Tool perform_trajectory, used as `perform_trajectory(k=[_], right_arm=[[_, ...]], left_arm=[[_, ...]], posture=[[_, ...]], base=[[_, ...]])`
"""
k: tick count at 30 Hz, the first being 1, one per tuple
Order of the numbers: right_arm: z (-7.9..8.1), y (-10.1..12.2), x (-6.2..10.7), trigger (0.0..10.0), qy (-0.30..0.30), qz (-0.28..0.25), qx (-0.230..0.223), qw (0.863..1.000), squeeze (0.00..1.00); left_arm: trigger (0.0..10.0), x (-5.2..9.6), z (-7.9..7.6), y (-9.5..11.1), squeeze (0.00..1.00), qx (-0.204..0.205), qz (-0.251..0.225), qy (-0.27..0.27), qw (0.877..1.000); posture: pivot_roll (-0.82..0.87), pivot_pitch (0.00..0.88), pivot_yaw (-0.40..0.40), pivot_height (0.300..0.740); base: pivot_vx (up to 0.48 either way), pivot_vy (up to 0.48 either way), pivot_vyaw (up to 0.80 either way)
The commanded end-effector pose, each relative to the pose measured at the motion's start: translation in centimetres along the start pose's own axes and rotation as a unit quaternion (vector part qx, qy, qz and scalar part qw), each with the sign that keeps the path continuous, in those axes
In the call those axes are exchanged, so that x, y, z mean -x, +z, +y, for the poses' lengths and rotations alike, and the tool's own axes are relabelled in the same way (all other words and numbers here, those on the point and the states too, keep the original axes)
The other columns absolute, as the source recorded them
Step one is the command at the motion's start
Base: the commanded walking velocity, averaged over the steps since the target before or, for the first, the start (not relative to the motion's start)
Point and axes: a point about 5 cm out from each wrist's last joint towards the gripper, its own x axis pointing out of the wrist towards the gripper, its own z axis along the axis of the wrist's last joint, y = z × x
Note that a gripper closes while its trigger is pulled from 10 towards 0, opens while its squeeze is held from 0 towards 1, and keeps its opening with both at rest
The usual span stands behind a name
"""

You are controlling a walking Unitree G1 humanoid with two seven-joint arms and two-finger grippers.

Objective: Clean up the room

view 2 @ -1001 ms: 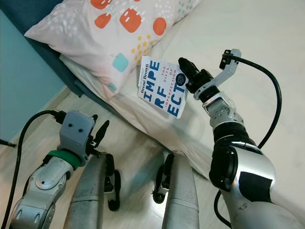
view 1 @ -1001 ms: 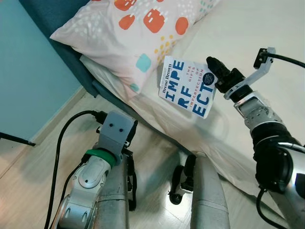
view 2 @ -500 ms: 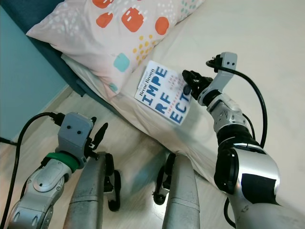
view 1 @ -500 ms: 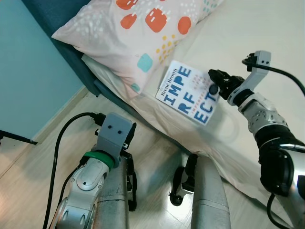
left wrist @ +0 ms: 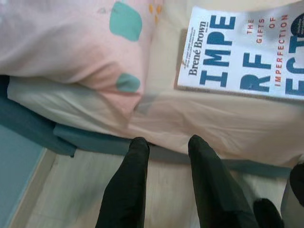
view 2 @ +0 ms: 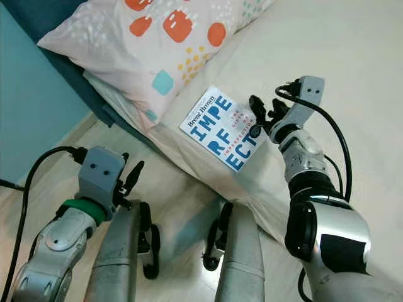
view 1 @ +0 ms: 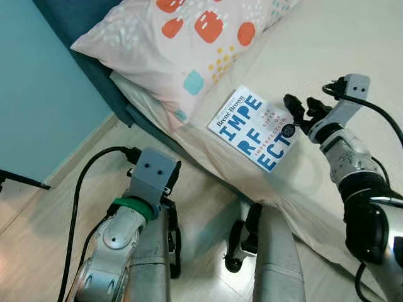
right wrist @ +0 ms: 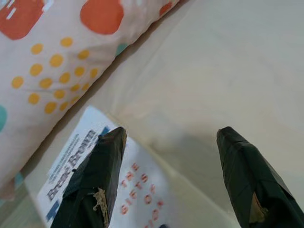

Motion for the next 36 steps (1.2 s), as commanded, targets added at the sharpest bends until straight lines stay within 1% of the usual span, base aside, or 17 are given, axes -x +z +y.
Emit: perform_trajectory(k=[1,6,7,10,12,13,14,18,19,20,21,23,25,26,28,33,36], right_arm=[[-0.4,-0.1,0.4,10.0,-0.007,-0.015,0.005,1.0,0.0],[-0.2,-0.5,0.9,10.0,-0.008,-0.048,0.007,0.999,0.0],[-0.2,-0.7,1.4,10.0,-0.011,-0.077,-0.01,0.997,0.0],[-0.1,-0.9,1.7,10.0,-0.008,-0.091,-0.018,0.996,0.0],[1.5,-1.1,2.7,10.0,0.014,-0.124,-0.031,0.992,0.0],[1.5,-1.1,2.7,10.0,0.014,-0.124,-0.031,0.992,0.0],[3.5,-0.8,3.8,10.0,0.031,-0.144,-0.031,0.989,0.0],[4.7,-0.6,4.3,10.0,0.037,-0.153,-0.031,0.987,0.0],[5.6,-0.8,4.8,10.0,0.048,-0.16,0.006,0.986,0.0],[6.3,-0.9,5.2,10.0,0.057,-0.165,0.032,0.984,0.0],[6.3,-0.9,5.2,10.0,0.057,-0.165,0.032,0.984,0.0],[7.3,-2.0,5.6,10.0,0.063,-0.16,0.045,0.984,0.0],[7.3,-2.0,5.6,10.0,0.063,-0.16,0.045,0.984,0.0],[7.5,-2.8,5.9,10.0,0.064,-0.15,0.045,0.986,0.0],[7.5,-2.8,5.9,10.0,0.064,-0.15,0.045,0.986,0.0],[9.1,-6.2,7.8,10.0,0.069,-0.086,0.03,0.993,0.0],[9.2,-6.6,8.0,10.0,0.069,-0.076,0.028,0.994,0.0]], left_arm=[[10.0,0.1,-0.4,-0.8,0.0,0.002,0.013,-0.005,1.0],[10.0,-0.4,-0.7,-0.7,0.0,0.003,0.008,-0.008,1.0],[10.0,-0.7,-0.8,-0.8,0.0,0.001,0.005,-0.01,1.0],[10.0,-0.8,-0.8,-0.8,0.0,0.001,0.004,-0.01,1.0],[10.0,-1.2,-0.8,-0.8,0.0,0.005,-0.001,-0.016,1.0],[10.0,-1.2,-0.8,-0.8,0.0,0.005,-0.001,-0.016,1.0],[10.0,-1.6,-0.9,-0.9,0.0,0.013,-0.006,-0.02,1.0],[10.0,-1.8,-0.9,-0.8,0.0,0.022,-0.011,-0.021,0.999],[10.0,-2.4,-0.9,-0.6,0.0,0.039,-0.013,-0.021,0.999],[10.0,-2.8,-0.9,-0.5,0.0,0.051,-0.015,-0.021,0.998],[10.0,-2.8,-0.9,-0.5,0.0,0.051,-0.015,-0.021,0.998],[10.0,-3.7,-0.9,-0.4,0.0,0.084,-0.014,-0.023,0.996],[10.0,-3.7,-0.9,-0.4,0.0,0.084,-0.014,-0.023,0.996],[10.0,-4.0,-0.9,-0.4,0.0,0.093,-0.015,-0.026,0.995],[10.0,-4.0,-0.9,-0.4,0.0,0.093,-0.015,-0.026,0.995],[10.0,-4.8,-0.7,-1.0,0.0,0.098,-0.014,-0.033,0.995],[10.0,-4.9,-0.7,-1.2,0.0,0.099,-0.011,-0.034,0.994]], posture=[[0.17,0.302,0.065,0.61],[0.15,0.283,0.057,0.61],[0.14,0.273,0.054,0.61],[0.13,0.261,0.053,0.61],[0.09,0.226,0.047,0.61],[0.09,0.226,0.047,0.61],[0.07,0.207,0.041,0.61],[0.07,0.207,0.041,0.61],[0.03,0.148,0.035,0.61],[0.03,0.148,0.035,0.615],[0.03,0.148,0.035,0.615],[0.02,0.113,0.036,0.625],[0.02,0.113,0.036,0.625],[0.01,0.096,0.038,0.63],[0.01,0.096,0.038,0.63],[0.0,0.047,0.041,0.649],[0.0,0.045,0.041,0.654]], base=[[0.0,0.0,0.0],[0.0,0.0,0.0],[0.0,0.0,0.0],[0.0,0.0,0.0],[0.0,0.0,0.0],[0.0,0.0,0.0],[0.0,0.0,0.0],[0.0,0.0,0.0],[0.0,0.0,0.0],[0.0,0.0,0.0],[0.0,0.0,0.0],[0.0,0.0,0.0],[0.0,0.0,0.0],[0.0,0.0,0.0],[0.0,0.0,0.0],[0.0,0.0,0.0],[0.0,0.0,0.0]])
